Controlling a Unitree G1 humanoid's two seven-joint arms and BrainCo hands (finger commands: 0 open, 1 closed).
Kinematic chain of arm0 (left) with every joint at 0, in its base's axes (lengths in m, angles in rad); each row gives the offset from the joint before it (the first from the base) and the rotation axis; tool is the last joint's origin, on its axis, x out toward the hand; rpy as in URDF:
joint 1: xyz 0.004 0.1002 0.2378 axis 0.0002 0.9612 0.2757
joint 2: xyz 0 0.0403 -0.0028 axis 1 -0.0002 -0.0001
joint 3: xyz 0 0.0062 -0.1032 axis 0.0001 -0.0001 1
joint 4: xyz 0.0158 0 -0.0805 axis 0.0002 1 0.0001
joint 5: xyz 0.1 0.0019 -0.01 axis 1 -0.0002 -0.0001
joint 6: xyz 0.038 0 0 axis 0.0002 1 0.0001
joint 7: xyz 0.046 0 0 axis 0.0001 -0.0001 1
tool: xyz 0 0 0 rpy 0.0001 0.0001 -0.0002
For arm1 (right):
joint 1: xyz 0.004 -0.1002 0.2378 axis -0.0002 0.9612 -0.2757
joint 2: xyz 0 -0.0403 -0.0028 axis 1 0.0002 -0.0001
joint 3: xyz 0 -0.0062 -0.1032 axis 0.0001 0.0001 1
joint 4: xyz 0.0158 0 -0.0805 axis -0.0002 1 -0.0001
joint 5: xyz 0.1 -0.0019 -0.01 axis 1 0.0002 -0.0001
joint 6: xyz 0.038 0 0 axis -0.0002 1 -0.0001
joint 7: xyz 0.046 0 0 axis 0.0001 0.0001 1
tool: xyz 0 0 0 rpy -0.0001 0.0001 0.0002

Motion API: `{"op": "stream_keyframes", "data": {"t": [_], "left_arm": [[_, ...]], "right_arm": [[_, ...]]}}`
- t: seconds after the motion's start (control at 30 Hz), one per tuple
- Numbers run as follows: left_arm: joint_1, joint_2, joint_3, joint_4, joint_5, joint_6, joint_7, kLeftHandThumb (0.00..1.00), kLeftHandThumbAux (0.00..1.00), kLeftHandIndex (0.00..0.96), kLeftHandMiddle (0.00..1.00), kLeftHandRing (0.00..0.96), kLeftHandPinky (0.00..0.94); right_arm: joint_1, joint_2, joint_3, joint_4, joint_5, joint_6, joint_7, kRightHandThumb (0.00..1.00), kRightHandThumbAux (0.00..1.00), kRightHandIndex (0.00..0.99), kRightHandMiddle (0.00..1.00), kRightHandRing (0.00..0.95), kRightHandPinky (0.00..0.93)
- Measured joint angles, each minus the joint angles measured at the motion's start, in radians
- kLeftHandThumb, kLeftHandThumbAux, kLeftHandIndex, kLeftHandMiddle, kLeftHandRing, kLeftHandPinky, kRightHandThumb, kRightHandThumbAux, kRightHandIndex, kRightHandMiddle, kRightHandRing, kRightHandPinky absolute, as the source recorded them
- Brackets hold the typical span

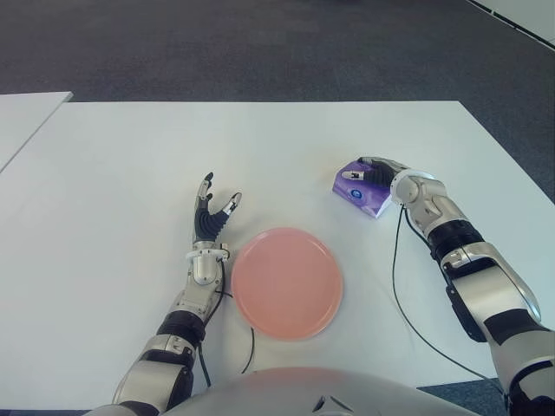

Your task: Put the tissue paper into the plate.

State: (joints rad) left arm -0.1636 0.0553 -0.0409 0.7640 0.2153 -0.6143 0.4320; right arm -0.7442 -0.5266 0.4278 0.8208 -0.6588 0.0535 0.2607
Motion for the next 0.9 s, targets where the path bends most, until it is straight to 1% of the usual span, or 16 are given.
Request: {"op": "stream_keyframes", "data": {"t": [0.37, 0.67, 0.9], "left_arm": [[0.019, 0.001, -0.003, -0.027, 0.002, 0.000, 0.000, 0.002, 0.557, 0.000, 0.000, 0.000, 0.000], [0.030, 0.000, -0.006, -0.045, 0.002, 0.026, 0.000, 0.000, 0.546, 0.000, 0.000, 0.000, 0.000], [0.033, -0.002, -0.008, -0.048, 0.003, 0.031, 0.000, 0.004, 0.545, 0.000, 0.000, 0.000, 0.000]], "right_arm": [[0.030, -0.004, 0.028, -0.032, -0.022, -0.011, -0.034, 0.465, 0.127, 0.000, 0.000, 0.000, 0.000], [0.035, -0.013, 0.060, -0.050, -0.057, -0.014, -0.055, 0.445, 0.130, 0.000, 0.000, 0.000, 0.000], [0.046, -0.021, 0.073, -0.064, -0.081, -0.017, -0.086, 0.440, 0.130, 0.000, 0.000, 0.000, 0.000]]}}
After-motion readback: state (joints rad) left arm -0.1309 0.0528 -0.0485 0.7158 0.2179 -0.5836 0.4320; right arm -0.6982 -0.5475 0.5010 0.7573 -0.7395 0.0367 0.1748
